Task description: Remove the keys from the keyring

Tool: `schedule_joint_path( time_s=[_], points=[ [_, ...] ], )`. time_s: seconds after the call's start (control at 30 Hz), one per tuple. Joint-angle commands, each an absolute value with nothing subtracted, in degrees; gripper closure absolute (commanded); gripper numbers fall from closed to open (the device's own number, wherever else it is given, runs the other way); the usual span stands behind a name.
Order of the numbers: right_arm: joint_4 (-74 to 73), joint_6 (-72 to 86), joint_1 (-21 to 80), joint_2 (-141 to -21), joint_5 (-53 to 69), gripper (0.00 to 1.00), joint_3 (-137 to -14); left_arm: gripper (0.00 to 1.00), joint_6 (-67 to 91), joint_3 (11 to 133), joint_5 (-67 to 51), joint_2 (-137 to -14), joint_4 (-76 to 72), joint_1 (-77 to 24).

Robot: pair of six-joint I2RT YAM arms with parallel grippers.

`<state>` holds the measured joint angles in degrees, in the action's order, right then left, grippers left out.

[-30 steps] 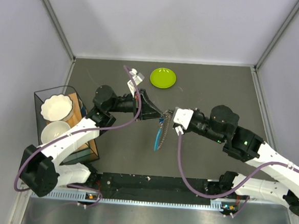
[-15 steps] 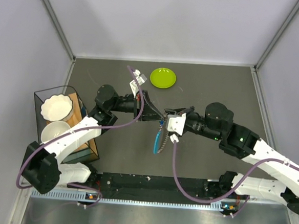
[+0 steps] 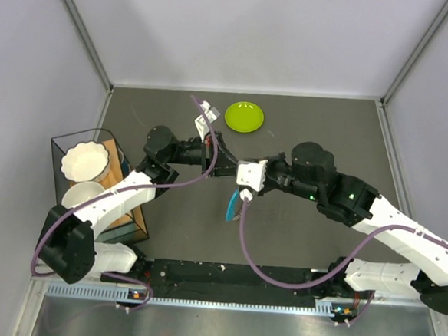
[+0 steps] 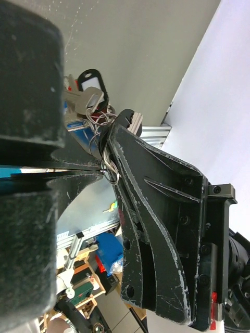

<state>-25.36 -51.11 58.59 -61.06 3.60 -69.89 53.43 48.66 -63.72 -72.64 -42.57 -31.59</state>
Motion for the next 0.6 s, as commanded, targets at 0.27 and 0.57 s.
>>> schedule_joint_path(
  time_s=[0.27,0.57],
  points=[
    [-16.8,-48.2,57.9,-63.6,-1.1,0.71,-77.9,1.00,59.0,47.5,-64.4,-73.1,-54.1,-33.0],
    [-17.5,-54.9,57.9,-69.8,-5.0,0.57,-84.5,1.00,79.3,45.2,-62.4,-78.3,-82.6,-33.0]
  ],
)
